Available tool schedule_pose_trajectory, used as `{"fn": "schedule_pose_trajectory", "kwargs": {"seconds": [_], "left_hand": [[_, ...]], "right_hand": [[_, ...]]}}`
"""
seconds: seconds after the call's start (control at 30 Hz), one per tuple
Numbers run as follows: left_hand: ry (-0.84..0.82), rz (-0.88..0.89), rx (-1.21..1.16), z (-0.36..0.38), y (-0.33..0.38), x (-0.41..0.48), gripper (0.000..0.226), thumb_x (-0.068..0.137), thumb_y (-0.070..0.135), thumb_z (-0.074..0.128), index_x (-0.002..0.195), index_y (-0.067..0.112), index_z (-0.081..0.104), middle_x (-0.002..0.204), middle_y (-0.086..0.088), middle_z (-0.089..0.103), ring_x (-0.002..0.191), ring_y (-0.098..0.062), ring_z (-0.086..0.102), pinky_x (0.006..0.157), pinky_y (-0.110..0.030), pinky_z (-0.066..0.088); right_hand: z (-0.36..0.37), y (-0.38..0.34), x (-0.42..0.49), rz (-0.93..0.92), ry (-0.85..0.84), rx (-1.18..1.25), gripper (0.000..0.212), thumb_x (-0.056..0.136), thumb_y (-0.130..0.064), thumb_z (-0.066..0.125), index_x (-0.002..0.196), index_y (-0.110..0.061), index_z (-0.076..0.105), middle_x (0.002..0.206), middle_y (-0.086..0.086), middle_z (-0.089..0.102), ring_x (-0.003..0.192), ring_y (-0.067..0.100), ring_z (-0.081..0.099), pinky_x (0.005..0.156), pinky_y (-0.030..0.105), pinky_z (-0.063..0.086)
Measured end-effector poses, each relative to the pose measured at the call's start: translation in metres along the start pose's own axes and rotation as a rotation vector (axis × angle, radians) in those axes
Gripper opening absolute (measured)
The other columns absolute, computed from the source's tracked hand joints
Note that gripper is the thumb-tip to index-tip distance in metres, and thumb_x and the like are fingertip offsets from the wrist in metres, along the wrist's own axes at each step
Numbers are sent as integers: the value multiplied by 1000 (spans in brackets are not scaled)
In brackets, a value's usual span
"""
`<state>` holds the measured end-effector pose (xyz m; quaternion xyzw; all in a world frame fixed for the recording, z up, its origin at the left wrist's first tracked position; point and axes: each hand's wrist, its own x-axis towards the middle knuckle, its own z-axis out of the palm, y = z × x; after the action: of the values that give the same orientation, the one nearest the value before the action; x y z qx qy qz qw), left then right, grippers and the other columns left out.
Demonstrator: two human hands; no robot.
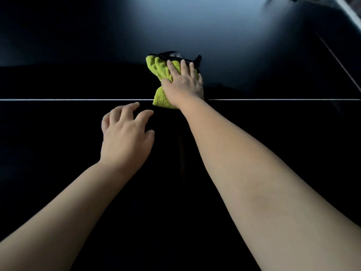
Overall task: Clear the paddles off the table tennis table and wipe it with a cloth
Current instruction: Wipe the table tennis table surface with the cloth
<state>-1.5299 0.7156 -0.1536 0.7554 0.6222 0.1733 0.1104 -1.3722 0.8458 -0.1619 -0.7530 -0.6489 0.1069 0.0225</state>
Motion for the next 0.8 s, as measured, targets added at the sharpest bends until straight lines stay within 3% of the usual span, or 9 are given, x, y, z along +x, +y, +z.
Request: {"fn": "schedule_pose_trajectory", "kwargs": {"seconds": [0.2,0.37,0.6,0.8], "left_hand": [[-46,101,9,43,100,16,53,79,40,45,129,25,55,140,-8,44,128,-33,32,106,-40,15],[-62,151,35,51,143,6,53,78,40,45,128,26,55,139,-7,44,128,-31,31,105,-39,14],[-129,140,45,34,166,-52,52,77,39,46,125,24,58,135,-8,49,127,-30,35,105,-40,16],[-191,117,67,8,176,-127,52,76,38,47,123,24,60,134,-9,51,125,-32,38,105,-45,22]], "right_hand": [[-28,148,11,189,48,16,62,96,-54,26,154,-42,9,165,-1,-2,151,23,-5,120,47,-2],[-41,223,-10,382,83,30,74,91,-62,32,156,-37,9,165,3,0,150,28,-6,118,53,-2],[-40,237,-105,481,49,12,81,88,-70,33,156,-35,4,164,11,-5,149,34,-12,117,60,-4],[-24,200,-226,404,-10,30,83,88,-70,32,156,-34,1,163,15,-8,148,36,-15,115,61,-7]]}}
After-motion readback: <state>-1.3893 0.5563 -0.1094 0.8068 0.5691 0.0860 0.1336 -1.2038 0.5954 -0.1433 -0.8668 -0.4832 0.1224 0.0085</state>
